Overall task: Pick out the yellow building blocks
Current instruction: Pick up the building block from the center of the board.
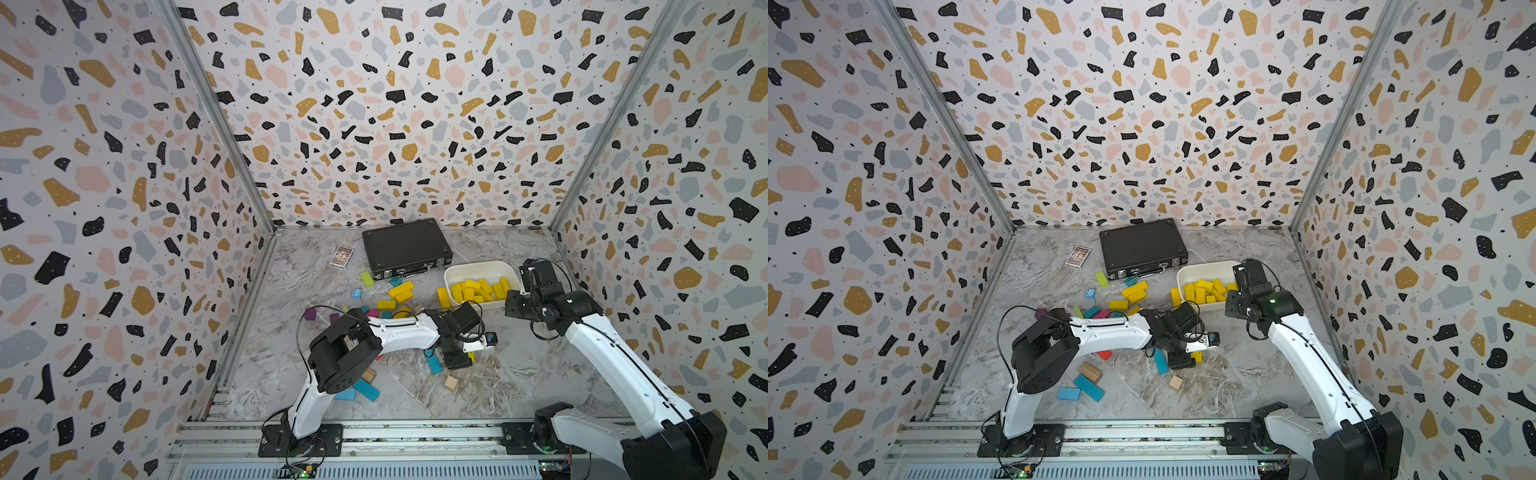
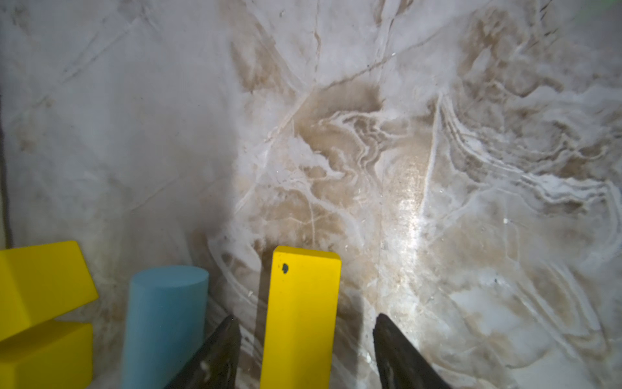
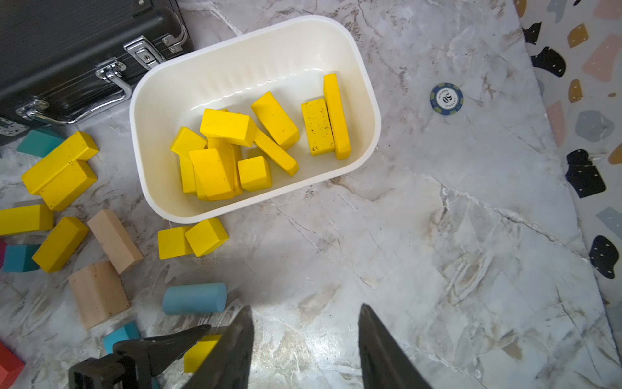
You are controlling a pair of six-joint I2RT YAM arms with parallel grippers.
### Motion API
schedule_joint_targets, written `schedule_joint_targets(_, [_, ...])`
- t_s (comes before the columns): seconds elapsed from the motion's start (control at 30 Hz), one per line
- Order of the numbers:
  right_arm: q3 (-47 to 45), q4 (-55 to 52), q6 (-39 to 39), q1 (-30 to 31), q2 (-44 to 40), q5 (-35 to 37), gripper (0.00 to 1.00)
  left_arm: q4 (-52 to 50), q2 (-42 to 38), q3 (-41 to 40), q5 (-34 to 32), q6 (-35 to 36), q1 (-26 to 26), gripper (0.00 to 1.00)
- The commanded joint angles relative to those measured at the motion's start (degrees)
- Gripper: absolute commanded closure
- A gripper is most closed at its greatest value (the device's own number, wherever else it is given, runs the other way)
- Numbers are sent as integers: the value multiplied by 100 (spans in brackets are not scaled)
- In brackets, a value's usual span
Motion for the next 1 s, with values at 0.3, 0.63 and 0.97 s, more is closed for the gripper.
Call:
schedule_joint_targets(0.3, [-12, -134, 25, -18, -62, 98, 48, -364, 110, 220, 30, 264, 6, 49])
schedule_joint_targets(0.63, [-36, -138, 31, -14, -77, 108, 48, -685, 308, 442, 72, 287, 6, 54])
schedule_joint_targets(0.97, [-30, -130, 13, -14, -125, 184, 48, -913, 407, 618, -24, 298, 6, 63])
